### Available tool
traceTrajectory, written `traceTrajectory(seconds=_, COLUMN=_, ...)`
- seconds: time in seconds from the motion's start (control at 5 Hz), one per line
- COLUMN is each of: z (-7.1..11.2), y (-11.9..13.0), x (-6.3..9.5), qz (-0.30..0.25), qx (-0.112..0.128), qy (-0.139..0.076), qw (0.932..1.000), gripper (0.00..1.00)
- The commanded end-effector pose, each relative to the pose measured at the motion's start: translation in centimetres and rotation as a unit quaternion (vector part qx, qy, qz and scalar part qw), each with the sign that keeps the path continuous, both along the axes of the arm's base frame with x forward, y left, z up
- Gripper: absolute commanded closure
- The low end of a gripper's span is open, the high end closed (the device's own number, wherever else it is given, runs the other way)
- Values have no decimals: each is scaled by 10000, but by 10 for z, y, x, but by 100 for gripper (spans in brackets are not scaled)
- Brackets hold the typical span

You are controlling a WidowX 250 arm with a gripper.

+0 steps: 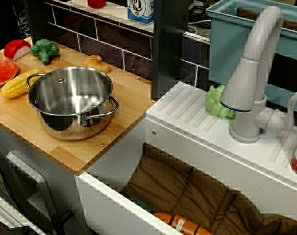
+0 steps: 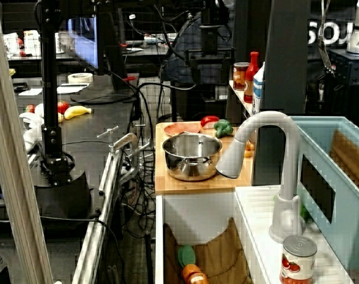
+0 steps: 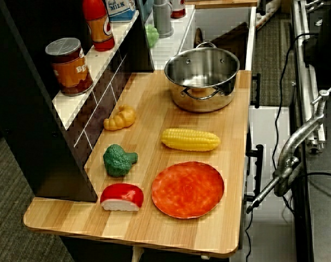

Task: Lift pot

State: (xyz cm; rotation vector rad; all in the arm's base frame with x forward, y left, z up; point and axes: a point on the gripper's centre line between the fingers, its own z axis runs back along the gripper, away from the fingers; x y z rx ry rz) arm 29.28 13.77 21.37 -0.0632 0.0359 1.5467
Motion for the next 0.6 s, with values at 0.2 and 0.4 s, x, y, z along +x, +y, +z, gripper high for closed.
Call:
traceTrajectory(seconds=0.2, z=-10, y=-4, x=1, qz=-2, qx=117, qy=70, qw=9999, gripper=0)
traceTrajectory(seconds=0.4, z=-28, y=-9, x=0, qz=-102, qx=375, qy=95, qw=9992, gripper=0)
